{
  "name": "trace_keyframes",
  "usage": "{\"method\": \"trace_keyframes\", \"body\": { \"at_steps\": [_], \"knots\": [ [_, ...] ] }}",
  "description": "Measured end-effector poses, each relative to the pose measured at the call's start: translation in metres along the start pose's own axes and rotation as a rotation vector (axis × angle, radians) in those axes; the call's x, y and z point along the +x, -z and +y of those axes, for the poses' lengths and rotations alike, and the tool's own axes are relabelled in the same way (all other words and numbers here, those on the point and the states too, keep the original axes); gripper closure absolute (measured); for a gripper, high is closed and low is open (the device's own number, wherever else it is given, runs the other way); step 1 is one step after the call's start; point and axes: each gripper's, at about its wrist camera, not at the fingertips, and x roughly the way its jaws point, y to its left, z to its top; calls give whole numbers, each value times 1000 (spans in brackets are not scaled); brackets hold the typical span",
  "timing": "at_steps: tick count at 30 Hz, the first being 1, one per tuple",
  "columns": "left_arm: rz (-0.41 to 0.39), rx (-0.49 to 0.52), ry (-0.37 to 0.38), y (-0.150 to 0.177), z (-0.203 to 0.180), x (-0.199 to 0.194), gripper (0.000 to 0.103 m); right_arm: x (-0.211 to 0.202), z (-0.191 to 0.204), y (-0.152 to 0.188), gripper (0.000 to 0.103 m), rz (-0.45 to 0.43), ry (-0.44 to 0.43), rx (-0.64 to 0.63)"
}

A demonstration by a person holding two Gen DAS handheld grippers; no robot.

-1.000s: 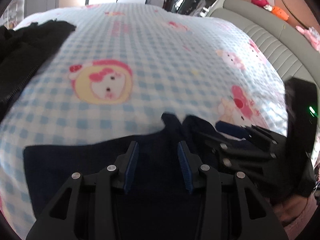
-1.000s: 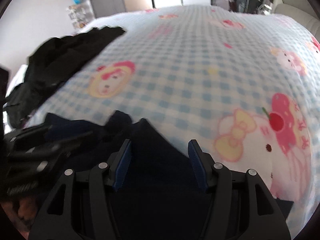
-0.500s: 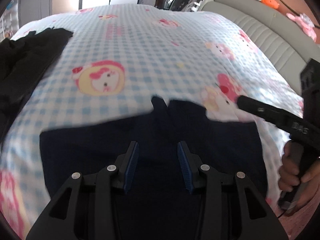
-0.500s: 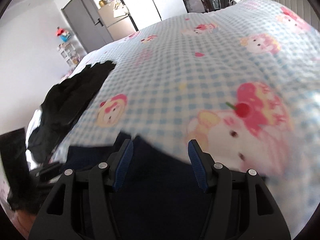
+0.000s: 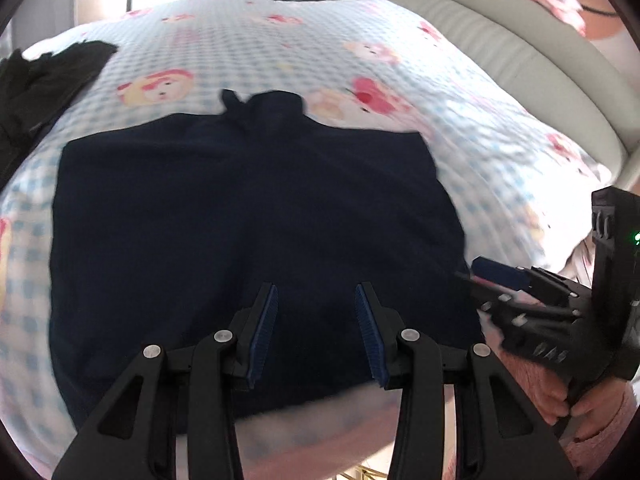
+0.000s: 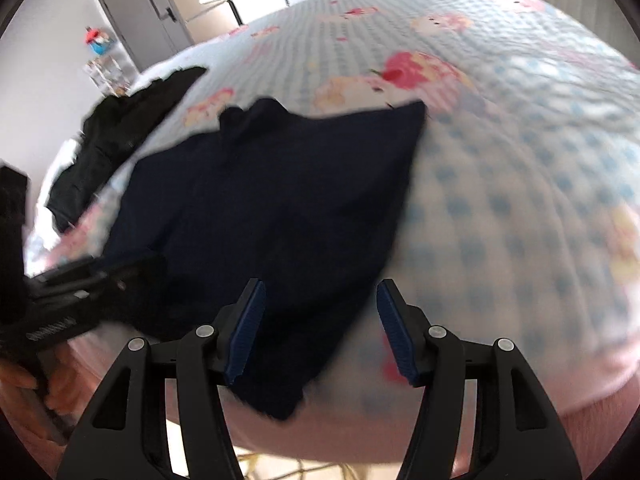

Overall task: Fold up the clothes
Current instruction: 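Lay the navy garment down and open both grippers, then hover both open grippers along the navy garment's hem, repositioning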

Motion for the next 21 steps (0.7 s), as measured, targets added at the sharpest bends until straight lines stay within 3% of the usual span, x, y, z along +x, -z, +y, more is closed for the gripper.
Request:
{"method": "trace_keyframes", "body": {
  "at_steps": [2, 5, 7, 9, 13, 16, 18, 21],
  "knots": [
    [27, 17, -24, 4, -5, 8, 61, -1, 3, 13, 44, 9, 37, -30],
    [97, 59, -154, 10, -8, 18, 61, 2, 7, 26, 44, 37, 139, -105],
    [80, 80, -193, 9, -9, 7, 61, -2, 7, 31, 44, 43, 175, -119],
    [48, 72, -191, 8, -7, -8, 60, -9, 3, 32, 44, 28, 184, -92],
    [36, 10, -123, 12, 3, -12, 58, -26, 0, 32, 43, -29, 122, -29],
    [61, -8, -127, 17, 4, -3, 58, -17, 4, 33, 43, 8, 66, -28],
    [79, -18, -133, 21, 5, 4, 58, -7, 5, 37, 43, 41, 111, -56],
    [71, -12, -135, 26, 4, -4, 58, -9, -4, 42, 43, 47, 97, -27]
  ]
}}
